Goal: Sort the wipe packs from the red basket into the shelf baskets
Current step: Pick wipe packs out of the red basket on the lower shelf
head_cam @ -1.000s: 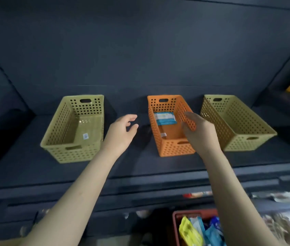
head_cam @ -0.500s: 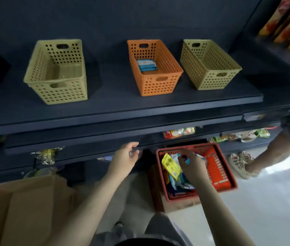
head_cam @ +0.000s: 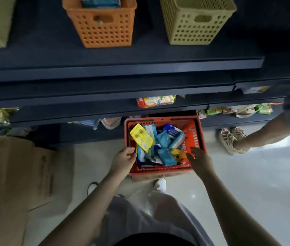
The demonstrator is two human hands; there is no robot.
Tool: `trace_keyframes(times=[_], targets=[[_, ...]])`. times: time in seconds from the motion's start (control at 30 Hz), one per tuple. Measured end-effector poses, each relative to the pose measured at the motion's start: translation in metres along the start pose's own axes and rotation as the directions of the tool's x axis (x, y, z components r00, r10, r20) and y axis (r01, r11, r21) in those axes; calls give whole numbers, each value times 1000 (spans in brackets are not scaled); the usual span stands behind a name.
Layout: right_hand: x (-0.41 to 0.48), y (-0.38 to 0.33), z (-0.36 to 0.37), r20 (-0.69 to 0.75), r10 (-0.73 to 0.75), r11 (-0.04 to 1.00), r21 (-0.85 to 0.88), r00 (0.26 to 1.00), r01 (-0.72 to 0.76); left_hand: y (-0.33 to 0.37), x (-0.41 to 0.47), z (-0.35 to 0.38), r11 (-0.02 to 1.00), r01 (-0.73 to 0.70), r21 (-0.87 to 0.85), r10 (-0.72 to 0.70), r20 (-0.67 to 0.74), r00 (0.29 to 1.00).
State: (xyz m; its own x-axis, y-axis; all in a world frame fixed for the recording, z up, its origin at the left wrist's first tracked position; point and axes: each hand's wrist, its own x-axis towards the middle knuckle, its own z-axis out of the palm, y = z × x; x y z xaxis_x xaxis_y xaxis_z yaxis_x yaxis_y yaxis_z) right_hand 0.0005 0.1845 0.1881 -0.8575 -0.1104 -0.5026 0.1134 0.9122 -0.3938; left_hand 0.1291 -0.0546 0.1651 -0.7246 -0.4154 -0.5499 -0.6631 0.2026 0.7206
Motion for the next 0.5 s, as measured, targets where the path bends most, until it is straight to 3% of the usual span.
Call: trace_keyframes(times=[0.17,0.33,0.5], targets=[[74,39,2,73,33,999,25,997,-35,7,42,60,993,114,36,-113,-24,993],[165,72,57,101,64,994,82,993,-72,-7,135,135,987,157,42,-158,22,987],[241,108,132,141,162,966,179,977,-187,-37,212,210,950,287,-120,-279,75,957]])
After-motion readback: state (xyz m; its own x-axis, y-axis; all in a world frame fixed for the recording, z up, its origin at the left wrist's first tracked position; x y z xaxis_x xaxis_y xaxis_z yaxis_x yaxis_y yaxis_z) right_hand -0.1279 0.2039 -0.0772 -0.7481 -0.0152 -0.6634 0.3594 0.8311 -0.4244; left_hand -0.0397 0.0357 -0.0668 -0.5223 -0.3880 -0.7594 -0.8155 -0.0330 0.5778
